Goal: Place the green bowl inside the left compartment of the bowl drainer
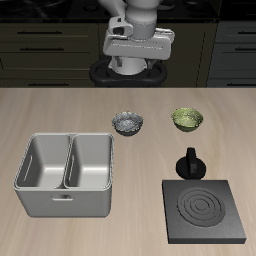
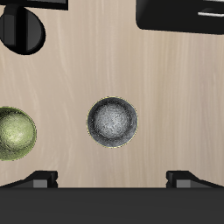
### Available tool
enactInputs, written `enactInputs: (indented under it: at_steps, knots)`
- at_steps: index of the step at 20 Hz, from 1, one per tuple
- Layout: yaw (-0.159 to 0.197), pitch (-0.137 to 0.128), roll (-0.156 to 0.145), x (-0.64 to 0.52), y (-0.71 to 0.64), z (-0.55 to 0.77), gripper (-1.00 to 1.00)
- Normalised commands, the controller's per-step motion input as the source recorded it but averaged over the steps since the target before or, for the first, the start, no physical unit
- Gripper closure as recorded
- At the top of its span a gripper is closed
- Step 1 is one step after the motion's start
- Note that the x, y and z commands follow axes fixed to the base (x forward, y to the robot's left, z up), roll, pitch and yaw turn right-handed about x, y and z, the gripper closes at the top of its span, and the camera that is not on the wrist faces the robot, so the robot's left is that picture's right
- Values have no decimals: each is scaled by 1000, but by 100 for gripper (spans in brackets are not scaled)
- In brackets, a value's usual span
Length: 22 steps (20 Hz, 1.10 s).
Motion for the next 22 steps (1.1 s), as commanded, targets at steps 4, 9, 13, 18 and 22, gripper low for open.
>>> enactInputs:
  at_steps: [4, 9, 13, 18, 22]
  knots:
    - [-4, 15, 4, 91, 333, -59, -100]
    - [5, 24, 19, 128, 494, -112, -100]
    - [6, 7, 39, 106, 478, -68, -100]
    - [-2, 5, -32, 63, 241, -61, -100]
    - [22, 20, -23, 112, 423, -177, -100]
